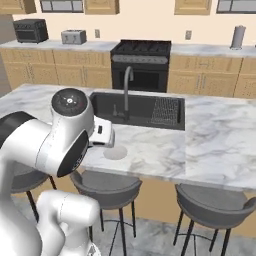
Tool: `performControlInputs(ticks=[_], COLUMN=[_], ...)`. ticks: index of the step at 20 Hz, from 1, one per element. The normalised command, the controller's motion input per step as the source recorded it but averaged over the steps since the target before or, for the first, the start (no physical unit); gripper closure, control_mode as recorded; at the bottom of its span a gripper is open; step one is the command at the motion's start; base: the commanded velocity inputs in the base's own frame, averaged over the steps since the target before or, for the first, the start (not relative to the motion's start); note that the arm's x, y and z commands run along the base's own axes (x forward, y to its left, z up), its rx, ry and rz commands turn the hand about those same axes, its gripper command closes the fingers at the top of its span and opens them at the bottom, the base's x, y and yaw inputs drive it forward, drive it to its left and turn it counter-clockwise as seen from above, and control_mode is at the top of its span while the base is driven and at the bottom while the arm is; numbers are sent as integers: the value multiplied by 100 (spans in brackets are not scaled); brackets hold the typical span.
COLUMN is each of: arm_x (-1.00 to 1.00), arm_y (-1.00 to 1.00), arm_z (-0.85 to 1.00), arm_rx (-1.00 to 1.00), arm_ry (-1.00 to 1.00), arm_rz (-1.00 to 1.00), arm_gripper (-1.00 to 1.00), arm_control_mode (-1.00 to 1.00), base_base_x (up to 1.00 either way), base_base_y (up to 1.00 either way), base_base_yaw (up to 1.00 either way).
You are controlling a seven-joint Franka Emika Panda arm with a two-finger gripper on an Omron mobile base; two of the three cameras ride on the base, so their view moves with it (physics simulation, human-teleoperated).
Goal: Pick the cup of tea, navigate to the dining table, and place it on the saucer.
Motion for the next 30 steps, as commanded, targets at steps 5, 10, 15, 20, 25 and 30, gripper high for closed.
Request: performControlInputs(ticks=[5,10,15,20,25,30], arm_x=[0,0,0,30,68,52], arm_y=[0,0,0,-7,-14,-4], arm_z=[0,0,0,-7,-33,-43], arm_rx=[0,0,0,0,-1,-10], arm_ry=[0,0,0,4,10,6], arm_rz=[0,0,0,8,23,27], arm_gripper=[100,100,100,100,100,100], arm_control_mode=[100,100,100,-100,-100,-100], base_base_x=[55,57,64,43,0,0], base_base_y=[-10,-10,-21,-12,0,0], base_base_yaw=[14,13,16,11,0,0])
